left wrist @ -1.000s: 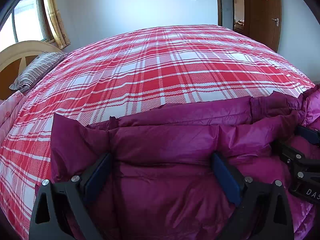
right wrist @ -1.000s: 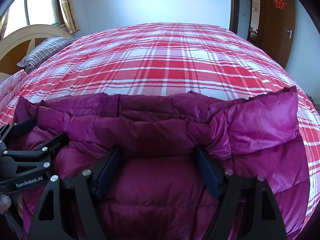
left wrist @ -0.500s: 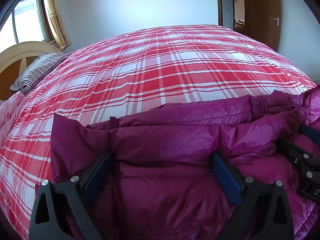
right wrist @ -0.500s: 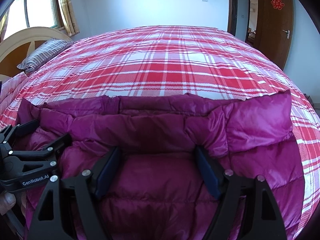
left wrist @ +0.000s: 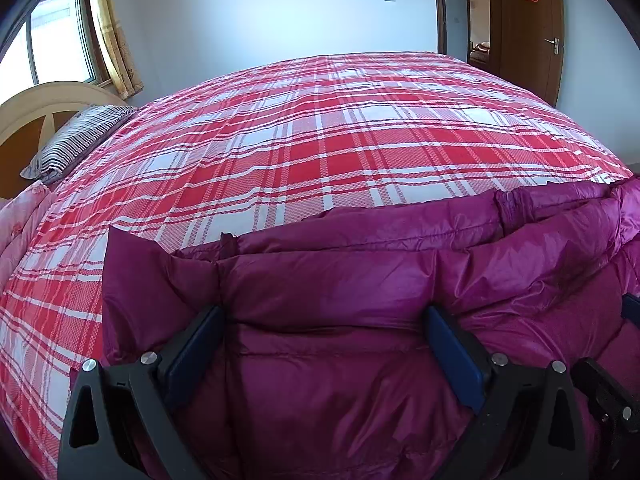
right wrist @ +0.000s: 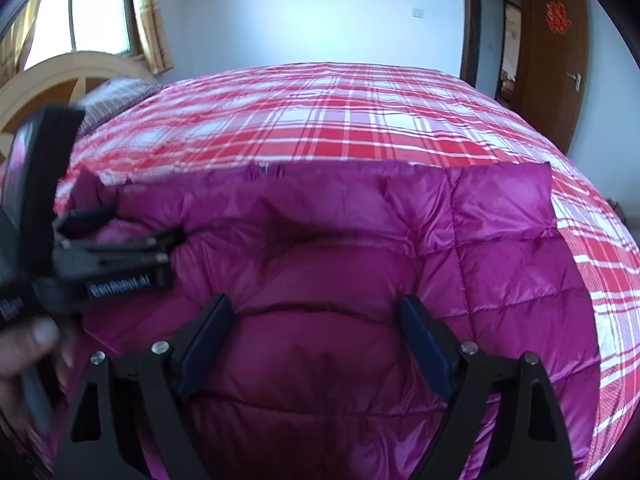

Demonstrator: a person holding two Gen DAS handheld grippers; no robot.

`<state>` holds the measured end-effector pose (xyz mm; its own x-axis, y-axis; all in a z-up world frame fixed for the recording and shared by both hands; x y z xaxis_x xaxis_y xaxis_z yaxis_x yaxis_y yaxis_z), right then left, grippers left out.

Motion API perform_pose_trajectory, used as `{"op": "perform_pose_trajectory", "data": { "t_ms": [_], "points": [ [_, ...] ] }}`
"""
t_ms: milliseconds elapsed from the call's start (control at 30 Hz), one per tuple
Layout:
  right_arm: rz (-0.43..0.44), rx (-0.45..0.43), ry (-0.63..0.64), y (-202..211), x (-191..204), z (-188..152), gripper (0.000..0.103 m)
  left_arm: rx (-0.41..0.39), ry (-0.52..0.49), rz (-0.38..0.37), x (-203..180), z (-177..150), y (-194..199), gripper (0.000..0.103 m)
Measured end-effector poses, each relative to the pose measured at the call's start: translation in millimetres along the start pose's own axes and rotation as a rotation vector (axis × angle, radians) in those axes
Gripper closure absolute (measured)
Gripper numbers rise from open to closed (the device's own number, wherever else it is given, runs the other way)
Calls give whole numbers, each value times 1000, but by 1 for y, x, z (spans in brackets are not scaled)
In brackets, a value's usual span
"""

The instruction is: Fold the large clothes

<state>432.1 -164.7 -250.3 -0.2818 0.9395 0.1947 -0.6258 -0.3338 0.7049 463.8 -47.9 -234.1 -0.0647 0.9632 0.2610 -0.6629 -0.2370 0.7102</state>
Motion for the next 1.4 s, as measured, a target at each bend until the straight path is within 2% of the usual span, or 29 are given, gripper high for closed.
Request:
{"op": "perform_pose_trajectory", "data": {
  "t_ms": [200, 267, 367, 467, 567, 633, 800, 900, 967, 1000, 1033, 1067, 1133, 1167, 1233, 1400],
  "points": [
    [-17, 33, -3, -11, -4, -2, 12, 17, 34, -11, 11, -1, 11, 3],
    [-17, 36, -4, -12, -4, -4, 12, 25, 69, -53, 23, -5, 27, 3],
    [-17, 44, -2, -15, -4, -5, 10, -19, 85, -90, 49, -12, 64, 3],
    [-15, 47, -3, -17, -5, -4, 10, -54, 94, -104, 86, -28, 95, 3],
    [-15, 48, -3, -17, -5, -4, 10, -33, 146, -88, 129, -60, 106, 3],
    [-16, 46, -1, -17, -4, -4, 10, 2, 197, -102, 149, -85, 104, 3],
    [-18, 42, -1, -18, -4, -5, 10, 65, 256, -247, 145, -125, 94, 3],
    [-17, 40, -1, -17, -3, -5, 10, 96, 307, -327, 133, -130, 84, 3],
    [-16, 39, -1, -17, -3, -5, 10, 90, 327, -385, 125, -127, 82, 4],
    [-17, 39, -1, -17, -3, -5, 10, 74, 328, -390, 121, -122, 81, 4],
    [-15, 41, 2, -17, -3, -5, 10, 67, 324, -404, 118, -121, 80, 10],
    [-15, 41, 2, -17, -3, -5, 10, 63, 321, -440, 112, -119, 80, 29],
    [-14, 40, 1, -17, -3, -5, 10, 70, 315, -448, 108, -119, 77, 45],
    [-13, 39, 1, -17, -3, -5, 10, 58, 314, -456, 107, -119, 79, 65],
    [-10, 35, -1, -16, -3, -5, 10, 46, 315, -495, 104, -118, 84, 72],
    [-5, 38, -9, -6, -2, -4, 11, 39, 316, -499, 109, -119, 88, 76]
  ]
}}
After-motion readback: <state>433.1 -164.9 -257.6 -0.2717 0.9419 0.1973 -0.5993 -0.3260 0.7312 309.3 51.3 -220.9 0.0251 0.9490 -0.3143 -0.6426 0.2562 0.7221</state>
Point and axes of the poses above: each gripper's, at about its wrist camera, not at the fingertips, and y roughly against the way its jaws point, x to its left, z to its top, the point moved 9 cm from there along -y, roughly the way its jaws point, and after that the axes turned 12 degrees about z, right-handed, at the moved point
